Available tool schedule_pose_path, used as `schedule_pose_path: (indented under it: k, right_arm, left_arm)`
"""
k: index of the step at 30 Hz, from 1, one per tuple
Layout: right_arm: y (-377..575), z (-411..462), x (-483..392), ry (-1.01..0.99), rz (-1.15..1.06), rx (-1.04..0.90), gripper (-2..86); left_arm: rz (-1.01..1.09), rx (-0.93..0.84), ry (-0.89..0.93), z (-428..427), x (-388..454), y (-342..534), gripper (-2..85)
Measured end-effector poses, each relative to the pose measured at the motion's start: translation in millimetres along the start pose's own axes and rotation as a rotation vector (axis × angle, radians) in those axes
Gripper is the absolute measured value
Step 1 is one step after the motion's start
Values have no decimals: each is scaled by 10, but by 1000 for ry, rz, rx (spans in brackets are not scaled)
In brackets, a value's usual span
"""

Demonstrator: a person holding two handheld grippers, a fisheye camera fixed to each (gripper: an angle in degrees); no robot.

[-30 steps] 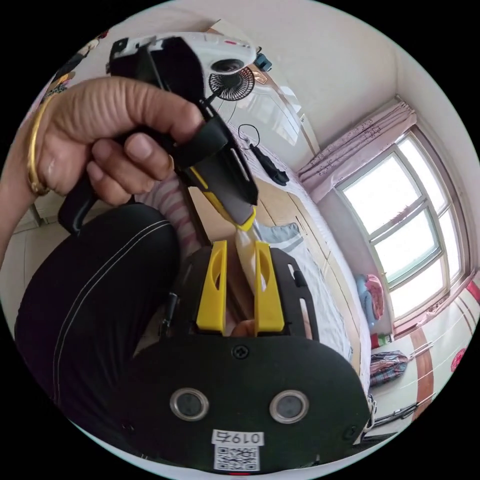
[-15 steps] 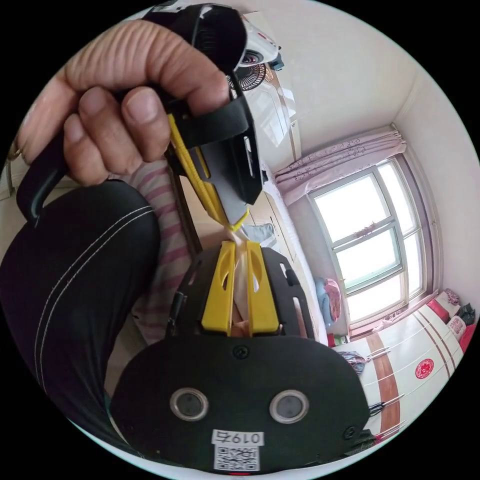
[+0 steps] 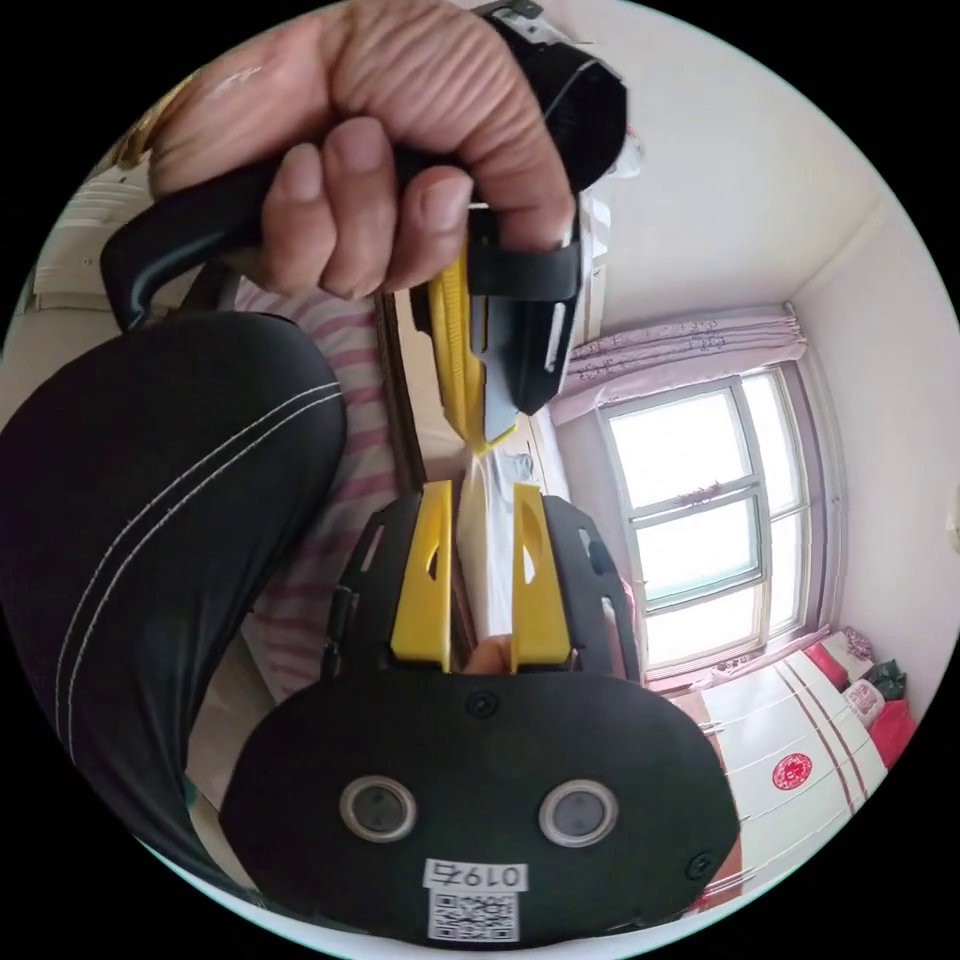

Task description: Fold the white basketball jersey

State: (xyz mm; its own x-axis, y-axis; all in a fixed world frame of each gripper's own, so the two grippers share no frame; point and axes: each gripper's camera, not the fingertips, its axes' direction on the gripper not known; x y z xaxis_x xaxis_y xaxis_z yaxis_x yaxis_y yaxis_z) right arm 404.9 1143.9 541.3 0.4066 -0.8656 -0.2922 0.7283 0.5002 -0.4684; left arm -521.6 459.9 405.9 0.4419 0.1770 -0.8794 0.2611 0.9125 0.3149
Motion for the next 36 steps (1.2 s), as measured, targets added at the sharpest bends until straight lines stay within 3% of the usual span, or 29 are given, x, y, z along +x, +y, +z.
schedule_pose_path:
  k: [9, 13, 17, 26, 36]
  right_arm:
    - [-397, 173, 22, 7, -11, -68, 95]
    - [-559, 206, 1, 80, -13, -71, 14]
    - [-669, 127, 359, -45, 148, -62, -7]
    - [-839, -53, 1185, -156, 421, -21, -10]
    - [-1295, -516, 1644, -108, 487, 37, -10]
  left_arm:
    - [27, -10, 29, 121, -253, -204, 22]
    - [13, -6, 37, 163, -403, -307, 36]
    - [-114, 53, 62, 145, -752, -349, 103]
    - [-460, 99, 438, 705, -1636, -1017, 166]
    - [-522, 9, 597, 1562, -1880, -2133, 166]
